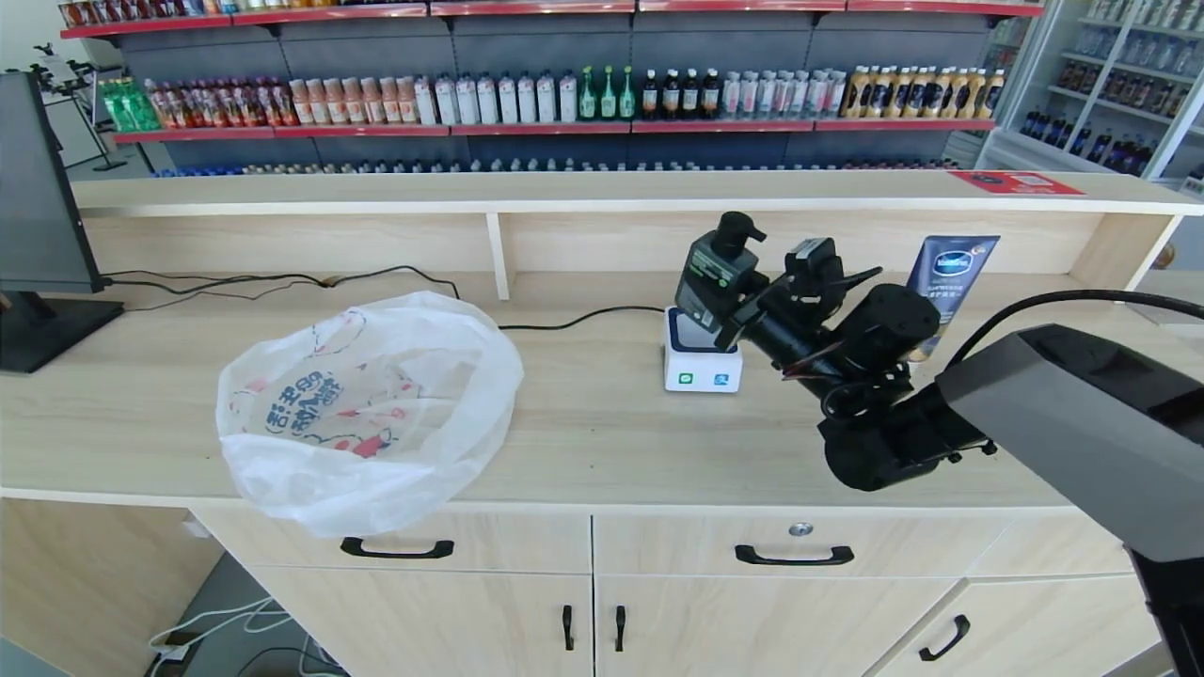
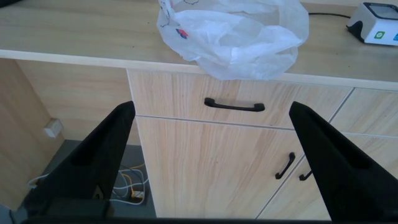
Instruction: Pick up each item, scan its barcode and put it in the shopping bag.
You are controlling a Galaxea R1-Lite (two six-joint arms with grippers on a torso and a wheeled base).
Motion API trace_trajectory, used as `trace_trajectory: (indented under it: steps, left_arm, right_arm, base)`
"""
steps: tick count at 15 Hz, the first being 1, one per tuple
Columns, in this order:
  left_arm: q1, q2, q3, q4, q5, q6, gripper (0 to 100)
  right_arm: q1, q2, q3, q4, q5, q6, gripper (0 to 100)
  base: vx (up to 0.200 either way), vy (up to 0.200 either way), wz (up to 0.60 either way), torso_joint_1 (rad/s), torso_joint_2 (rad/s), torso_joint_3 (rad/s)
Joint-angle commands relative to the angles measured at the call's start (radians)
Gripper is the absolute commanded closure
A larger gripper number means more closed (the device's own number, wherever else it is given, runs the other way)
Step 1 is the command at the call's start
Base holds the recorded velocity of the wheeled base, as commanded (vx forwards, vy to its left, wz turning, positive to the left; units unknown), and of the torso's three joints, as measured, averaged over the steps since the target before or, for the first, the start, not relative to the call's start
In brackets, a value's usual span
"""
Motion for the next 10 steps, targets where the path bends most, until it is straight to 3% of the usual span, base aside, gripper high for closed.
trace_trajectory:
  steps: [1, 4, 6, 10]
  left_arm:
    - [0.0, 0.0, 0.0, 0.0, 0.0, 0.0, 0]
    - [0.0, 0.0, 0.0, 0.0, 0.0, 0.0, 0]
    - [0.0, 0.0, 0.0, 0.0, 0.0, 0.0, 0]
    - [0.0, 0.0, 0.0, 0.0, 0.0, -0.001, 0]
  right_arm:
    - [-0.025, 0.07, -0.1, -0.006, 0.072, -0.048, 100]
    - [-0.034, 0.153, -0.264, 0.004, 0.182, -0.056, 100]
    - [-0.065, 0.188, -0.293, 0.007, 0.243, -0.108, 100]
    - [-0.089, 0.213, -0.334, 0.007, 0.25, -0.272, 100]
  base:
    - [0.0, 0.0, 0.0, 0.0, 0.0, 0.0]
    - [0.0, 0.0, 0.0, 0.0, 0.0, 0.0]
    - [0.0, 0.0, 0.0, 0.0, 0.0, 0.0]
    - [0.0, 0.0, 0.0, 0.0, 0.0, 0.0]
